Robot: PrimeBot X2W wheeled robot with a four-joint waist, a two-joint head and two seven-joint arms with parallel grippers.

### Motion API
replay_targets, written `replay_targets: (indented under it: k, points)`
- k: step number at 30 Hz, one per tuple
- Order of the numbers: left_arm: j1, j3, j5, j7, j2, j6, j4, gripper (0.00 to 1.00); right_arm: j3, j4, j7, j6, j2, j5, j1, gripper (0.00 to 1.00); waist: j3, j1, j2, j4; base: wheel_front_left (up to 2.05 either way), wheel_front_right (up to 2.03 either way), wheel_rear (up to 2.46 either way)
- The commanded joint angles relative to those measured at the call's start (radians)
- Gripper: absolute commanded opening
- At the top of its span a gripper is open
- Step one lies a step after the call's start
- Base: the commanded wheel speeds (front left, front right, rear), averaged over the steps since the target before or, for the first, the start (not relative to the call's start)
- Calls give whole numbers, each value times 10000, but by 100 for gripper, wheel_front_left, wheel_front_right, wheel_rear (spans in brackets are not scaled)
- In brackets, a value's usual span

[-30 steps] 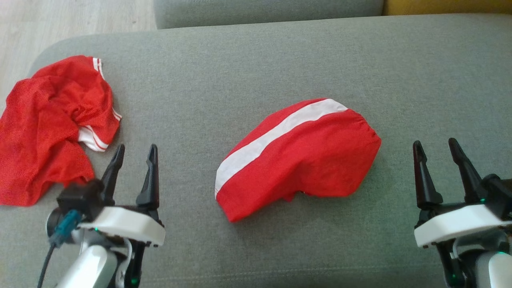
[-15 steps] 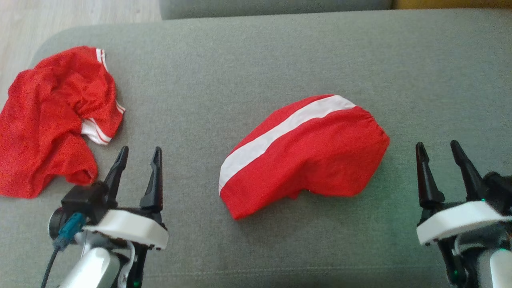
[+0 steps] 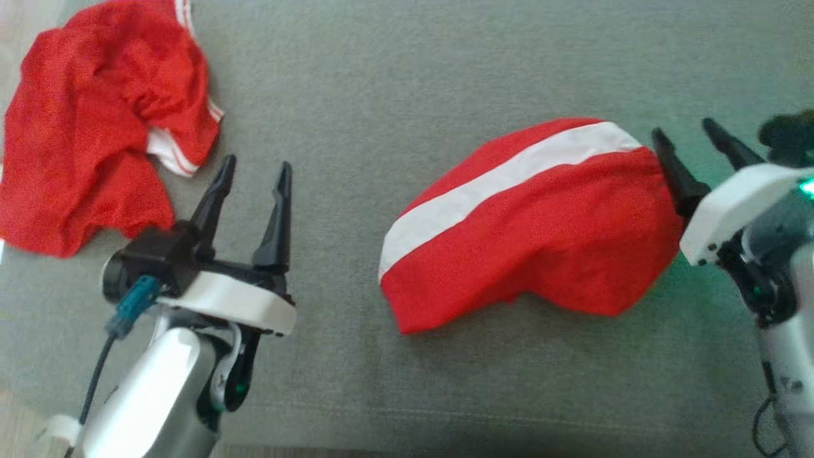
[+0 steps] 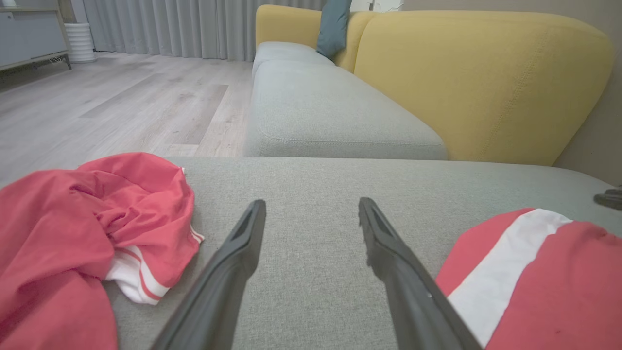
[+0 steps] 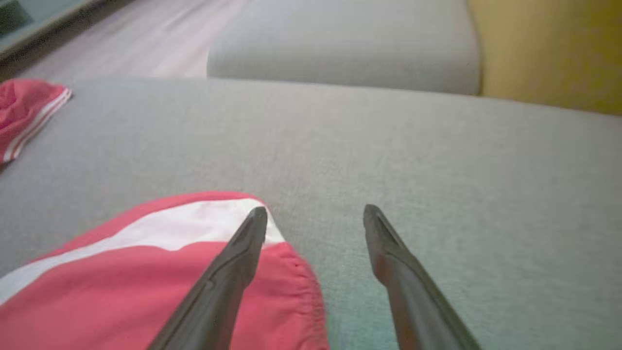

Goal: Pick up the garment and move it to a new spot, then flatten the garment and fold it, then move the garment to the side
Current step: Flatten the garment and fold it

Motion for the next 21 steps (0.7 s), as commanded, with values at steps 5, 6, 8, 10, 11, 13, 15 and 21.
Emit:
replay_targets:
  k: [5, 6, 8, 10, 11, 13, 15, 21]
  points:
    - [-602, 348, 221, -107, -41, -141, -82, 100, 1164, 447, 1176, 42, -771, 884, -702, 100, 263, -3, 0, 409, 0, 0, 0]
    - [-622, 363, 259, -114, -82, -162, -64, 100, 1362, 596, 1454, 42, -877, 1123, -793, 100, 264, -3, 0, 441, 0, 0, 0]
    - [-639, 397, 329, -124, -150, -219, -22, 100, 1628, 865, 2010, 42, -1077, 1564, -937, 86, 247, -3, 0, 501, 0, 0, 0]
    - [-645, 432, 395, -130, -234, -271, 14, 100, 1761, 996, 2308, 42, -1230, 1988, -1064, 0, 221, -3, 0, 565, 0, 0, 0]
    - [-648, 456, 432, -131, -281, -302, 19, 100, 1789, 1030, 2364, 42, -1316, 2119, -1125, 0, 206, -3, 0, 599, 0, 0, 0]
    - [-642, 510, 515, -133, -386, -359, 23, 100, 1800, 1002, 2298, 42, -1438, 2328, -1251, 0, 171, -3, 0, 666, 0, 0, 0]
    - [-593, 649, 632, -135, -523, -443, 41, 100, 1693, 867, 1893, 42, -1534, 2419, -1494, 0, 83, -3, 0, 727, 0, 0, 0]
    - [-419, 1142, 945, -136, -772, -506, -25, 100, 1040, 484, -76, 42, -1304, 1744, -2296, 0, -176, -3, 0, 709, 0, 0, 0]
